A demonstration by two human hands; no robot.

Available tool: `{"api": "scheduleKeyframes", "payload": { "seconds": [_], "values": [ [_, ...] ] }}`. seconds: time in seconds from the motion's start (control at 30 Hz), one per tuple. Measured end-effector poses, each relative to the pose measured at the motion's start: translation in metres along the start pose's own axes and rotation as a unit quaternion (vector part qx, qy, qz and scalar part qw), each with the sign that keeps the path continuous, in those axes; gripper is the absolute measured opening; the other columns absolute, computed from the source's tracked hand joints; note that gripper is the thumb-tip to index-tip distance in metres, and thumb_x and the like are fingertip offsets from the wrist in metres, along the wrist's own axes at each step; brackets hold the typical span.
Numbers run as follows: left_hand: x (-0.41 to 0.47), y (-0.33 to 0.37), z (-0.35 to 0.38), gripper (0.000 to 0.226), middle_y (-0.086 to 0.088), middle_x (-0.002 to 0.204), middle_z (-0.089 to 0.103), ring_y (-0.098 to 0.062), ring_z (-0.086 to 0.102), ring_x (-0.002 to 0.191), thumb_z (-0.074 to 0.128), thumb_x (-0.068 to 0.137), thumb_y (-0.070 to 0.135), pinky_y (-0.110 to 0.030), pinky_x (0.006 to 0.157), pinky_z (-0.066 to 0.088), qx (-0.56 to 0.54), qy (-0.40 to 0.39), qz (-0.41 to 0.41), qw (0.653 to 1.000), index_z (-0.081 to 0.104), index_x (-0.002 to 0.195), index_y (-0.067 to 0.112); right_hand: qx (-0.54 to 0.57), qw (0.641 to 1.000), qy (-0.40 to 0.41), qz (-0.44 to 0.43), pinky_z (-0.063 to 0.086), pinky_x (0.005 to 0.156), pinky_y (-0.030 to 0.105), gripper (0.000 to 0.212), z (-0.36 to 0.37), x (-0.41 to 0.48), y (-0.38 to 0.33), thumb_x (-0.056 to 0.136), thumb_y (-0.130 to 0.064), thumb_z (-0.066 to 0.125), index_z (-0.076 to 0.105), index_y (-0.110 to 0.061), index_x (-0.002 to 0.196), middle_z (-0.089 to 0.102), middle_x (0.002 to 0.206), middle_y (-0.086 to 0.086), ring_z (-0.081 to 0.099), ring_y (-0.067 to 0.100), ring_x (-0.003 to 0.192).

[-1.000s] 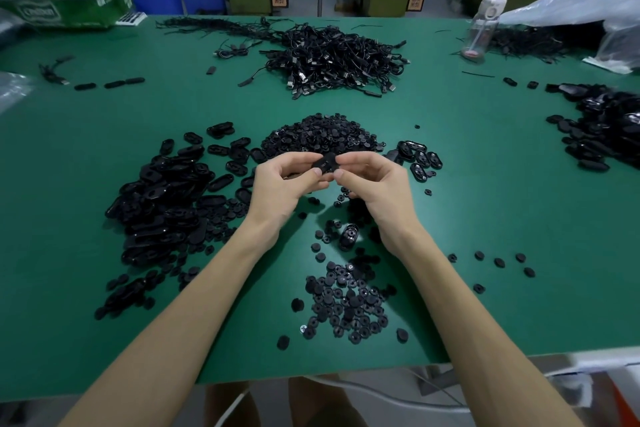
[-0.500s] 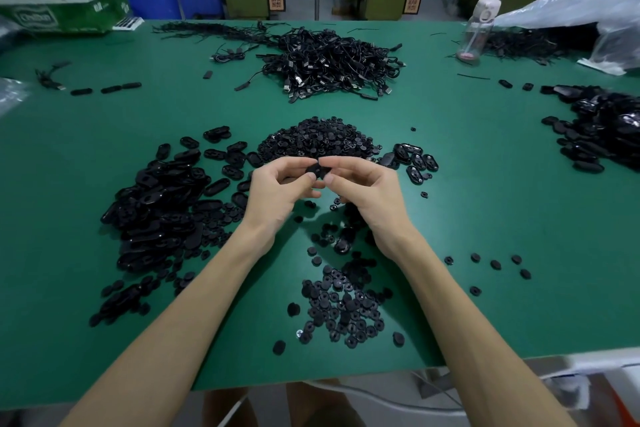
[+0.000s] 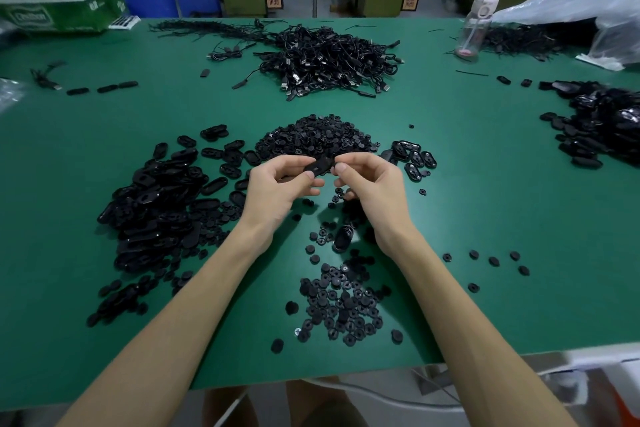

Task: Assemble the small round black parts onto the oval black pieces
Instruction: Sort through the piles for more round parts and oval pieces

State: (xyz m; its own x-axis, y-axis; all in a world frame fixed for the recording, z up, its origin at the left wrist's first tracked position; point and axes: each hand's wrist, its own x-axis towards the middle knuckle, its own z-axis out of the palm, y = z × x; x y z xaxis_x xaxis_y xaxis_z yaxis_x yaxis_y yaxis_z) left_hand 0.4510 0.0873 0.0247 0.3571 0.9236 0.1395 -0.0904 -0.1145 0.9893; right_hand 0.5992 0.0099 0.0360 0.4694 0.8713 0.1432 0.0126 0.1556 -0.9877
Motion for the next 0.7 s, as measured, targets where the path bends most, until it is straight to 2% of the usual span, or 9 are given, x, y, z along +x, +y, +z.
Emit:
{"api": "scheduleKeyframes", "payload": {
  "seconds": [0.2,0.4,0.7],
  "values": [
    [-0.0001,0.0010,-0.0003,0.019,0.004,0.091,0.079,-0.019,0.078,0.085,0.070,0.094,-0.002,-0.025,0.075,0.061,0.013,0.004,-0.002,1.000,0.074,0.109,0.009,0.048,0.998,-0.036,0.008,0.057,0.066,0.028,0.008,0.0012,-0.0021,-0.0021,0.101,-0.003,0.061,0.065,-0.003,0.107,0.080,0.098,0.007,0.076,0.016,0.084],
    [0.0001,0.0006,-0.0011,0.020,-0.007,0.097,0.078,-0.024,0.078,0.089,0.069,0.095,-0.003,-0.030,0.078,0.063,0.012,0.011,-0.005,1.000,0.072,0.112,0.005,0.056,0.998,-0.023,0.011,0.058,0.065,0.027,0.009,0.0001,-0.0022,-0.0031,0.101,-0.004,0.062,0.065,-0.002,0.109,0.079,0.092,0.008,0.073,0.014,0.078],
    [-0.0015,0.0029,-0.0007,0.021,-0.009,0.099,0.076,-0.024,0.078,0.088,0.068,0.095,-0.004,-0.027,0.077,0.062,0.014,0.009,-0.007,1.000,0.071,0.114,0.002,0.048,0.998,-0.039,0.010,0.057,0.068,0.028,0.007,0.0006,-0.0027,-0.0041,0.099,-0.003,0.064,0.067,-0.004,0.106,0.079,0.096,0.007,0.073,0.013,0.081]
  ]
}}
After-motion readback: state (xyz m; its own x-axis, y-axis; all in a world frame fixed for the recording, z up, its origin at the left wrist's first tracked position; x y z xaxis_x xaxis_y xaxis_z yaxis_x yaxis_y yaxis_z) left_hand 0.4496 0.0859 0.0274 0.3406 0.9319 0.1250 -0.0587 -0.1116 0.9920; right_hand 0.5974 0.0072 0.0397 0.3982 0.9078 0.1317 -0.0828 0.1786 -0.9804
